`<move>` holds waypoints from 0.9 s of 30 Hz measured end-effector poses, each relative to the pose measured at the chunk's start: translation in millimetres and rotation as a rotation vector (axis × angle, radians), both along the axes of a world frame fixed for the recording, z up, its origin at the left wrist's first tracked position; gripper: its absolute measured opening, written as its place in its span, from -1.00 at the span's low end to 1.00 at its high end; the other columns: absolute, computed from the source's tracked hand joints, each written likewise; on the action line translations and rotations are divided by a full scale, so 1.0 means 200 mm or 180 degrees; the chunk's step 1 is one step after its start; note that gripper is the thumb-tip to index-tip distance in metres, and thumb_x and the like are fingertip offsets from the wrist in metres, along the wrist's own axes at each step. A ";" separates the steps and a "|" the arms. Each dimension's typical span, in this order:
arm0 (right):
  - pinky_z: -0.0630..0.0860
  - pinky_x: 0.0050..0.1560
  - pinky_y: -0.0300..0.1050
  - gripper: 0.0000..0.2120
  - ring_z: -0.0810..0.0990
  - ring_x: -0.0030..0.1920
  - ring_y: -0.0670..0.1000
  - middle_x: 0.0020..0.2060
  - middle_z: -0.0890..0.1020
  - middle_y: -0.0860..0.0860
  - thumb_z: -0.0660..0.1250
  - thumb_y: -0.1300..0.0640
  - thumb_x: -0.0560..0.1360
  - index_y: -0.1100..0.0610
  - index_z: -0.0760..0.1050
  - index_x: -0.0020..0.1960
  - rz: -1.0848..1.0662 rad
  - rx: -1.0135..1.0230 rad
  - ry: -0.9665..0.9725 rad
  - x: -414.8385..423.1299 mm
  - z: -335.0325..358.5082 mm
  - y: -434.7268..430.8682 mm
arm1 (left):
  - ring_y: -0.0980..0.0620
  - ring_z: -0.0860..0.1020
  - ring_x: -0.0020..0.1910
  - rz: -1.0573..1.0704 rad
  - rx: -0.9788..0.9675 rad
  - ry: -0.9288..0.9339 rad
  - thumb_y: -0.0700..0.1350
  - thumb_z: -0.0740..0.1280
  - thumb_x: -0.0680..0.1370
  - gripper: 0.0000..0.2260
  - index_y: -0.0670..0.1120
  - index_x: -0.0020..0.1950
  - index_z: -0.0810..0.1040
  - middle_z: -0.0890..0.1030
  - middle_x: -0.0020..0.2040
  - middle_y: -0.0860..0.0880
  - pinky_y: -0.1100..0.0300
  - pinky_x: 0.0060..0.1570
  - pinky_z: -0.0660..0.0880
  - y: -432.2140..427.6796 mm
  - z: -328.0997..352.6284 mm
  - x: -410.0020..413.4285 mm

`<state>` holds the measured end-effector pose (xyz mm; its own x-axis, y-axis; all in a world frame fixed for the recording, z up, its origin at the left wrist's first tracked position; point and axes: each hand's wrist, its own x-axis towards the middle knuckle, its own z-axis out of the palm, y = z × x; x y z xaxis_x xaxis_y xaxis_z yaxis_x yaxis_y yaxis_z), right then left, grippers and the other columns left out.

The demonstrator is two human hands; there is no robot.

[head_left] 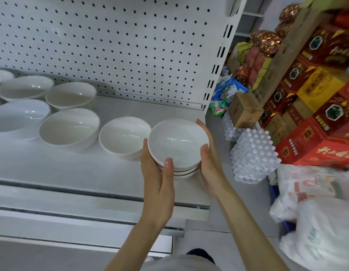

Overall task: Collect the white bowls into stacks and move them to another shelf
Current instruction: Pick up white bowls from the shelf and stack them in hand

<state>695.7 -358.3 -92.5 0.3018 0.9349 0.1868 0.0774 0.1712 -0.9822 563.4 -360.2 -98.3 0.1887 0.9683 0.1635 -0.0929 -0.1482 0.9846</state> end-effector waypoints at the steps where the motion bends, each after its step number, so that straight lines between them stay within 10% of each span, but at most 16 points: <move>1: 0.43 0.28 -0.23 -0.09 0.44 0.35 -0.10 0.41 0.39 0.02 0.29 -0.54 0.22 -0.08 0.24 0.42 -0.0046 0.0029 0.0021 -0.01 0.00 0.00 | 0.33 0.13 0.47 -0.0014 0.0010 -0.0009 0.30 0.08 0.49 -0.35 0.18 0.52 -0.04 0.12 0.54 0.19 0.38 0.42 0.13 0.00 0.00 0.00; 14: 0.28 0.45 -0.11 -0.26 0.35 0.41 -0.18 0.40 0.40 -0.22 0.08 -0.52 0.36 -0.13 0.31 0.40 -0.0708 -0.0176 0.0280 -0.06 -0.10 0.04 | 0.51 0.15 0.38 -0.0178 -0.0109 -0.0473 0.08 0.09 0.63 -0.60 0.18 0.46 0.10 0.16 0.43 0.38 0.61 0.22 0.17 0.06 -0.01 -0.05; 18: 0.39 0.36 0.02 -0.63 0.47 0.34 0.02 0.27 0.56 -0.06 0.09 -0.26 0.47 -0.19 0.50 0.15 -0.1138 -0.0245 0.0830 -0.15 -0.06 0.01 | 0.40 0.13 0.45 -0.0346 -0.0195 -0.0527 0.10 0.08 0.57 -0.52 0.20 0.48 0.06 0.13 0.52 0.26 0.50 0.33 0.16 0.09 0.02 -0.06; 27: 0.43 0.33 -0.02 -0.60 0.48 0.32 -0.03 0.27 0.54 -0.03 0.10 -0.11 0.52 -0.12 0.37 0.34 -0.2057 0.0247 0.0768 -0.27 0.04 -0.36 | 0.18 0.22 0.48 -0.1275 -0.0119 -0.0637 0.32 0.17 0.45 -0.52 0.35 0.36 0.20 0.22 0.51 0.16 -0.01 0.48 0.20 -0.05 0.15 -0.04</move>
